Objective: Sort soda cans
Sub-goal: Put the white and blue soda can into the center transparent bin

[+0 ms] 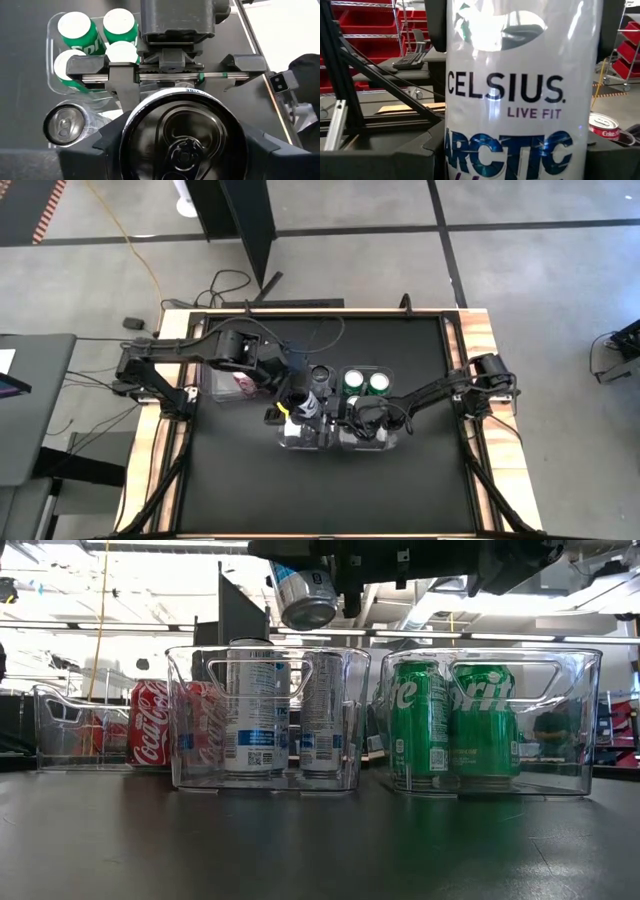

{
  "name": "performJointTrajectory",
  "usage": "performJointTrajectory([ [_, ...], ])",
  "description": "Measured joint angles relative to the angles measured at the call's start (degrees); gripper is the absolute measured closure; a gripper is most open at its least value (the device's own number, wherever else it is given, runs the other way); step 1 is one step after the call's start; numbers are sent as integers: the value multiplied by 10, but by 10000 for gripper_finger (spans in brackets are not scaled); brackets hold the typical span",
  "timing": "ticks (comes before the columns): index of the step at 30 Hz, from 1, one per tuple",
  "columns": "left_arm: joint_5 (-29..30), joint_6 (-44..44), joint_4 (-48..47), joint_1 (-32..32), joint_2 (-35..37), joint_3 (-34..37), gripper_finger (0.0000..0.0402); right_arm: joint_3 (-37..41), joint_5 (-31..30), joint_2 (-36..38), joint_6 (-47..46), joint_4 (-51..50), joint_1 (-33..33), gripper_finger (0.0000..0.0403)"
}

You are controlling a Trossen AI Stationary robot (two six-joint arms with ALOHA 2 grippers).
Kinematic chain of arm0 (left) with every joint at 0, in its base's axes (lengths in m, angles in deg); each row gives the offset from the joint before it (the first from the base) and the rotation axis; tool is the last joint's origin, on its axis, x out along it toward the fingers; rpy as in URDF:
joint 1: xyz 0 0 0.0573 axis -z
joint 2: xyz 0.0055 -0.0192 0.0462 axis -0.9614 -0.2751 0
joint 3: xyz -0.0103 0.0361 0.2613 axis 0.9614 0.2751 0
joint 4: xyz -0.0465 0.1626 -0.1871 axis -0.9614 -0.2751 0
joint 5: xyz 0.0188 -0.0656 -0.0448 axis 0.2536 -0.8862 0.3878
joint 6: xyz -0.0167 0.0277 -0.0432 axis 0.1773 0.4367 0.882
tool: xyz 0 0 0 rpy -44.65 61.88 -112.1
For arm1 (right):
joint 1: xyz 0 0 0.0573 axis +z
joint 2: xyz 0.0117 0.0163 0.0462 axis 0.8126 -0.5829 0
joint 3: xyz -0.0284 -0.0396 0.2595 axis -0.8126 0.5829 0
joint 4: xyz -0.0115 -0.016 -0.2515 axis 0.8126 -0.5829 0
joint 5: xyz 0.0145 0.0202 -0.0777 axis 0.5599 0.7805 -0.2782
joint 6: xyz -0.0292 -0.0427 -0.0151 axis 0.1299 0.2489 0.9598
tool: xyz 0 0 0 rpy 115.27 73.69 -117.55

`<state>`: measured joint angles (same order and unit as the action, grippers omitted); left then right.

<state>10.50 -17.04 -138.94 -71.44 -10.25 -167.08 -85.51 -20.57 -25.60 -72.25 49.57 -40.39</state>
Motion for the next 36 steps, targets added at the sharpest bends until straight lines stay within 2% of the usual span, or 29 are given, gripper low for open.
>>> performJointTrajectory([
  [14, 2, -20, -4, 0, -1, -8, 158, 0, -12, 9, -4, -39, 9, 152],
  [15, 0, -22, -2, 0, -2, -12, 158, -1, -17, 13, -3, -53, 12, 128],
  [17, 1, -21, -1, 0, -2, -20, 158, 0, -39, 26, -1, -97, 22, 56],
  [19, -3, -20, -10, -1, -1, -30, 158, 0, -53, 41, -15, -144, 29, 26],
  [25, 1, -19, -13, -4, 2, -46, 158, 0, -94, 107, -45, -267, 48, 98],
  [31, -13, -6, 2, -20, -17, -48, 158, 1, -150, 186, -61, -435, 92, 93],
  [34, 5, -5, -67, -31, -45, -48, 158, 1, -166, 234, -80, -505, 118, 88],
  [36, 18, -9, -73, -37, -78, -67, 158, 0, -180, 261, -100, -555, 138, 87],
])
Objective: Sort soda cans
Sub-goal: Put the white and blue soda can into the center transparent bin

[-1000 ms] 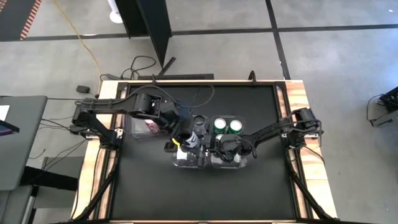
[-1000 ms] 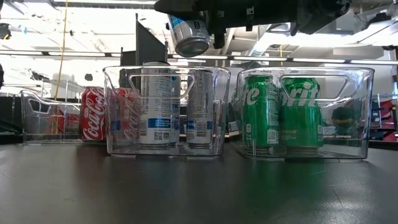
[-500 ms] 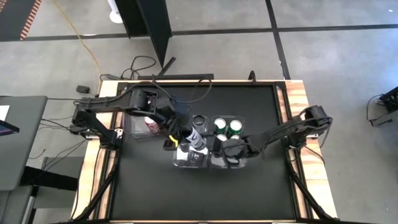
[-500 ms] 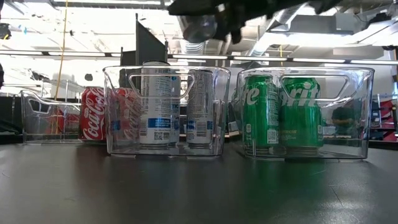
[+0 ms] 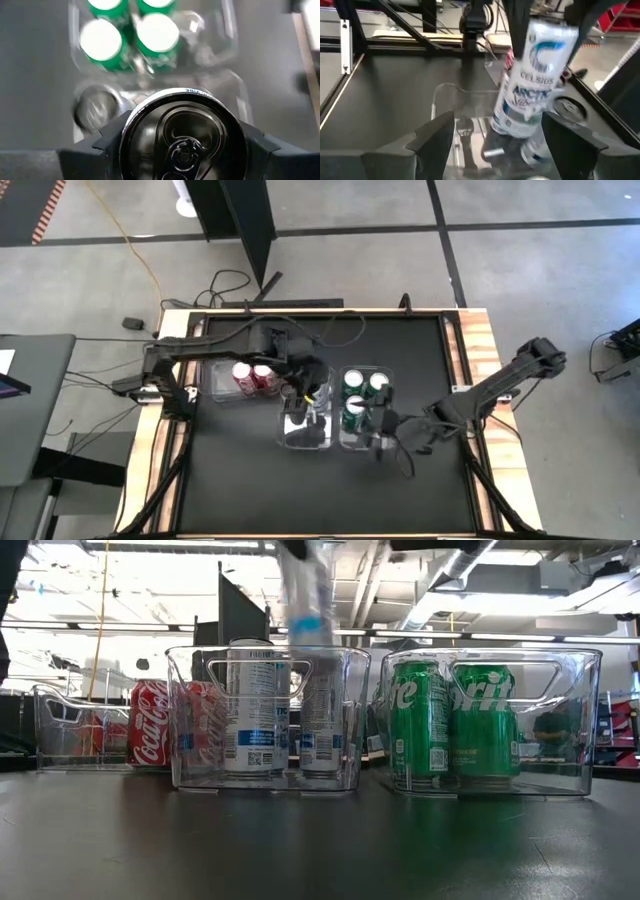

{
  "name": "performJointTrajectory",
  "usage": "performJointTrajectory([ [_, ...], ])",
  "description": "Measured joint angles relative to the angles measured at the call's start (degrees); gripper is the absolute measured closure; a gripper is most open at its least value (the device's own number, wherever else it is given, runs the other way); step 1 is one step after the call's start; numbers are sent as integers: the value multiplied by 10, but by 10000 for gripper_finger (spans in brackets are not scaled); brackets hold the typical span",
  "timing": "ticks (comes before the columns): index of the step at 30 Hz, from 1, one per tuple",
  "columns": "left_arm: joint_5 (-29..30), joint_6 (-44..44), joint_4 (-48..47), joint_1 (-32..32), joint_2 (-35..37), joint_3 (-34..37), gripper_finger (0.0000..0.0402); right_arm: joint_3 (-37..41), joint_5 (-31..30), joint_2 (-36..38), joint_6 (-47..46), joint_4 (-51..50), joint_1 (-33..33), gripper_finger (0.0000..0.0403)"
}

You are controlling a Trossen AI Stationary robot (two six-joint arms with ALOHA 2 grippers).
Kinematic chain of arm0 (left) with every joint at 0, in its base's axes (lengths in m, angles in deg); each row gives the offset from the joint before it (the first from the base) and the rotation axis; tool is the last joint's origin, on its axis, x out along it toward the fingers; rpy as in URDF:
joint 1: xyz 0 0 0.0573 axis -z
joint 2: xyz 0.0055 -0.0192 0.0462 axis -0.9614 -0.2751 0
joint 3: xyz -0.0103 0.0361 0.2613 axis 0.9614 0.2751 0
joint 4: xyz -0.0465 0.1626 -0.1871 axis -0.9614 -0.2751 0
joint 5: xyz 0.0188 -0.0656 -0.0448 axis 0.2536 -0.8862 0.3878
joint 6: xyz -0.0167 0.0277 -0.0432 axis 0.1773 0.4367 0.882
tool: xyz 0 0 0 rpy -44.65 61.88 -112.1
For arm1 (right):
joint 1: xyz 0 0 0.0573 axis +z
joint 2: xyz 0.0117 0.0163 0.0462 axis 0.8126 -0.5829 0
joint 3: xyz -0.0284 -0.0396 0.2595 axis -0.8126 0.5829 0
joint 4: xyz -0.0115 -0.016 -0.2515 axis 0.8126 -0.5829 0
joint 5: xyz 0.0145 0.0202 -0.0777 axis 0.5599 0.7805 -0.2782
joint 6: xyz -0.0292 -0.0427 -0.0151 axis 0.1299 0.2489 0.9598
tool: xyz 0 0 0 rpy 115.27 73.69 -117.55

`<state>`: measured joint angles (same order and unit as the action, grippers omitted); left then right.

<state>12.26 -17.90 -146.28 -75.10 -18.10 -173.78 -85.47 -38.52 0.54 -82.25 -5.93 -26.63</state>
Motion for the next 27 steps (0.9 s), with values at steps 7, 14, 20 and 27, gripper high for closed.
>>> performJointTrajectory([
  [7, 1, -6, -20, -10, -71, -75, 158, 1, -96, 49, -23, -78, 66, 86],
  [14, 6, -9, -35, -9, -112, -96, 158, 0, -138, 55, -24, -94, 110, 86],
  [20, 23, -6, -23, -10, -129, -95, 158, 0, -139, 55, -24, -96, 130, 85],
  [27, 28, -2, -30, -10, -149, -94, 158, 0, -157, 55, -24, -102, 148, 85],
])
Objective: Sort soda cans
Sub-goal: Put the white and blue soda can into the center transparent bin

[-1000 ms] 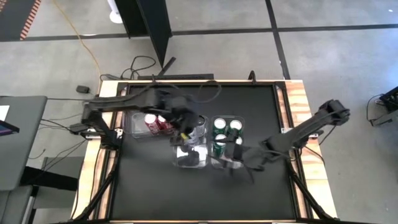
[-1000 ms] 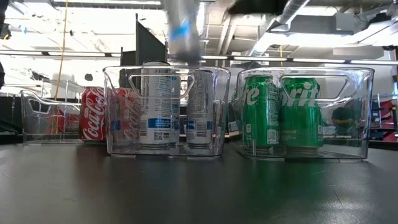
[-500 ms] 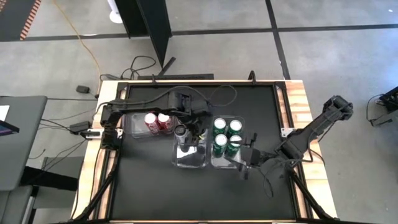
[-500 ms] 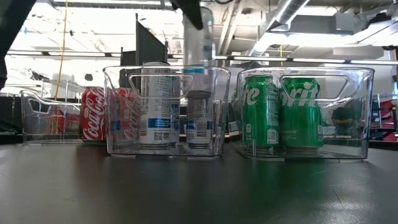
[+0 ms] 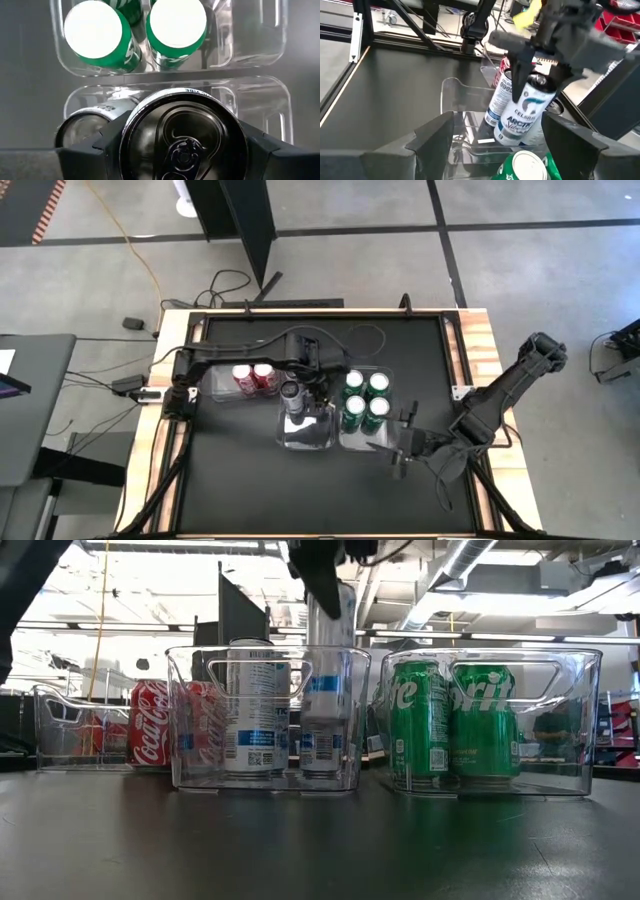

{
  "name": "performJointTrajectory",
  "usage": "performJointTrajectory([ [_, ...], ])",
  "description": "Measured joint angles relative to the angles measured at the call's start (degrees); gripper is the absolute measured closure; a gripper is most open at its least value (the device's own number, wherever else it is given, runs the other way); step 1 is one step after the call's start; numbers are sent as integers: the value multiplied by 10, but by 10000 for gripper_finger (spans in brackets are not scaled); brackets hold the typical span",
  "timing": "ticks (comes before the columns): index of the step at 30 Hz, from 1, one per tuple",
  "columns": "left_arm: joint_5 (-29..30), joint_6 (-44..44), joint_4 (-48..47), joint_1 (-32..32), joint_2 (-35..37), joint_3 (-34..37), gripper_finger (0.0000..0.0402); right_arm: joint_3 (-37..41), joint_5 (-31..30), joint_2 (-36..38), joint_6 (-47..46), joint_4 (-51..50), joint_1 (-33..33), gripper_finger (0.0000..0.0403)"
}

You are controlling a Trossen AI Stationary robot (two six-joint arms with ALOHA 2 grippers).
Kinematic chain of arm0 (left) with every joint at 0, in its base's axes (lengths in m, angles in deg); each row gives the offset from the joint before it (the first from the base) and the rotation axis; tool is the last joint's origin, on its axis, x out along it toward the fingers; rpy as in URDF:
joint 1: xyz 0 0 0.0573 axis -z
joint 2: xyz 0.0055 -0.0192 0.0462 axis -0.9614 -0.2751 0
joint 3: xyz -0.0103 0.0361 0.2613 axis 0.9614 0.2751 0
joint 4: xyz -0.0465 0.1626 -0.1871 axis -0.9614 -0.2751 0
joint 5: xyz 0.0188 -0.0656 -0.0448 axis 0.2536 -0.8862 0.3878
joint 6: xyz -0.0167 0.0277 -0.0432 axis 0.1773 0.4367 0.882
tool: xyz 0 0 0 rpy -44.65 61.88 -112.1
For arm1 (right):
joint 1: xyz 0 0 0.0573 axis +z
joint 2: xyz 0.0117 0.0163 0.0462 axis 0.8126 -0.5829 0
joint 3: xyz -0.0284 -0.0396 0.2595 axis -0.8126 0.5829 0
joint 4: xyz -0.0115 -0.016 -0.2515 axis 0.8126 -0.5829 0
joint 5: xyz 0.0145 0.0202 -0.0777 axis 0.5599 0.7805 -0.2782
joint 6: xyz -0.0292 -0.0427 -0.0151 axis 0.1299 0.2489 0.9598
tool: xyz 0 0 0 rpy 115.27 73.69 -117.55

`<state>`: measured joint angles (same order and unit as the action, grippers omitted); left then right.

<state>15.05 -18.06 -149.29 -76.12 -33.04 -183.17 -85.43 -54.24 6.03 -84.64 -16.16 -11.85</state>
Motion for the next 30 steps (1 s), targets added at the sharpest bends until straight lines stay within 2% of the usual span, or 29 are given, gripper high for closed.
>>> performJointTrajectory([
  [17, 22, 1, 3, 0, -54, 3, 158, 0, -7, 0, -29, -25, 15, 85],
  [30, 44, 8, 12, 0, -61, 2, 158, 0, -6, 0, -30, -29, 22, 85],
])
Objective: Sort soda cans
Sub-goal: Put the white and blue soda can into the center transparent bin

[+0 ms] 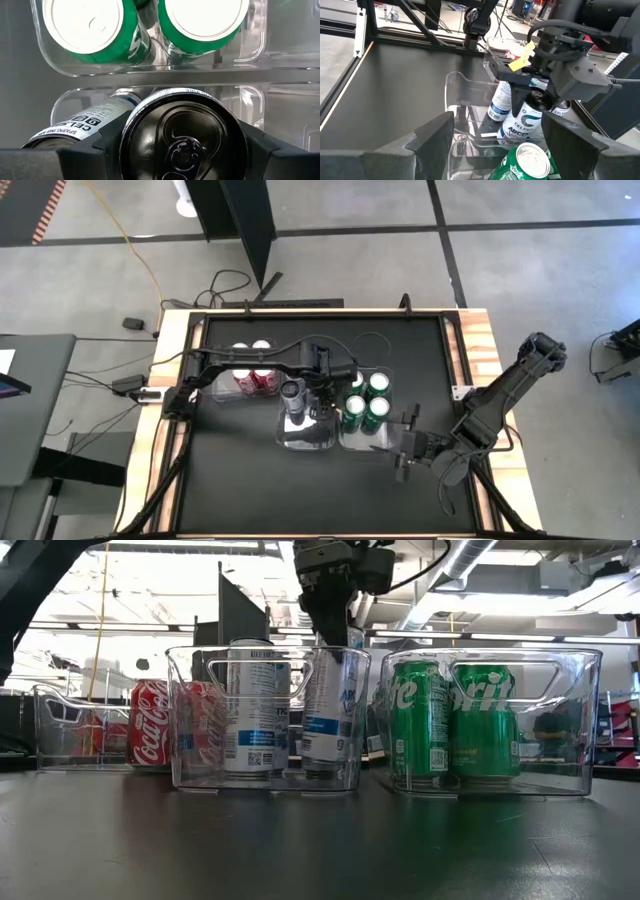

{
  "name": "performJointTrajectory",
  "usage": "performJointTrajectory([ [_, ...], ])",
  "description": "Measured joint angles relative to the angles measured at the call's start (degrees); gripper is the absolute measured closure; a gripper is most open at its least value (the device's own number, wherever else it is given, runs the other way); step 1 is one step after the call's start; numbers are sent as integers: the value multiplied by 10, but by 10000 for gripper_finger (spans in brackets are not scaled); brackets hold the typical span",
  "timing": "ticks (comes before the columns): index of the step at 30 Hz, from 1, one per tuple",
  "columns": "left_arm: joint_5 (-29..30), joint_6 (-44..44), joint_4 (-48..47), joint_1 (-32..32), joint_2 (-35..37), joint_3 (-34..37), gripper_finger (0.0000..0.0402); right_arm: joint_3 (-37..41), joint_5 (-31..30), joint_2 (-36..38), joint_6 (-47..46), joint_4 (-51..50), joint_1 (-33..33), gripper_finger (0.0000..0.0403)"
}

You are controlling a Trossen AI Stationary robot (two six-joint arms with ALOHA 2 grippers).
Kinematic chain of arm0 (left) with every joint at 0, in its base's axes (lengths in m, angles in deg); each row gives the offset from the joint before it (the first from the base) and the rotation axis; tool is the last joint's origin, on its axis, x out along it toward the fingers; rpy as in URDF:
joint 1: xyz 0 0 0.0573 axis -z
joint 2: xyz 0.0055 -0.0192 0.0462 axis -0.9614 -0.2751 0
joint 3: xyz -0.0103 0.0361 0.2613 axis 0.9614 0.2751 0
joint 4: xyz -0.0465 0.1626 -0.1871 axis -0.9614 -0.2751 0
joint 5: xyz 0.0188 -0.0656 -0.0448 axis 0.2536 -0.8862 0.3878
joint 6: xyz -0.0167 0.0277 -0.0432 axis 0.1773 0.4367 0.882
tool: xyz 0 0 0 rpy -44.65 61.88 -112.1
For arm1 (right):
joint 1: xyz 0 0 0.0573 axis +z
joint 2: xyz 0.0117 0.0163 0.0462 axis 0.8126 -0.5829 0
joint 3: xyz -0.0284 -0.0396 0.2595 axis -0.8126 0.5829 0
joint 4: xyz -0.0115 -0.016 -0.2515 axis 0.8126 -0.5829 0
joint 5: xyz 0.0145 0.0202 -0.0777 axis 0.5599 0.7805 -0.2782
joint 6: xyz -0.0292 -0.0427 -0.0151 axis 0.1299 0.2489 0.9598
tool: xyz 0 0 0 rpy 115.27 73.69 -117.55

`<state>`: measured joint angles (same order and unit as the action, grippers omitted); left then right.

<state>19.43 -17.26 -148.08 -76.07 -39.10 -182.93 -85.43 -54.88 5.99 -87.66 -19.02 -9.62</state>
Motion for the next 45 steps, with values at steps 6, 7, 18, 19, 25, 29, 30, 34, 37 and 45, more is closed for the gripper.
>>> performJointTrajectory([
  [6, 8, 8, -6, 0, 0, 0, 158, 0, 0, 0, 0, 0, 0, 85],
  [7, 10, 11, -10, 0, -1, 1, 158, 0, 0, 0, 0, 0, 0, 85],
  [18, 34, 13, -15, 18, -3, 2, 158, 0, 0, 0, 1, -2, 3, 85],
  [19, 35, 13, -16, 18, -3, 2, 158, 0, 0, 0, 1, -2, 3, 85],
  [25, 34, 22, -14, 16, -3, 2, 158, 0, 0, 0, 0, -2, 3, 85],
  [29, 34, 29, -11, 16, -2, 11, 158, 0, 0, 0, 1, -2, 3, 85],
  [30, 35, 33, -5, 16, -2, 17, 158, 0, 0, 0, 1, -2, 3, 85],
  [34, 34, 40, -2, 16, 2, 38, 158, 0, 0, 0, 0, -2, 3, 85],
  [37, 33, 43, 5, 16, 2, 44, 158, 0, 0, 0, 1, -2, 3, 85],
  [45, 32, 49, 5, 16, 2, 45, 158, 0, 0, 0, 1, -3, 3, 85],
])
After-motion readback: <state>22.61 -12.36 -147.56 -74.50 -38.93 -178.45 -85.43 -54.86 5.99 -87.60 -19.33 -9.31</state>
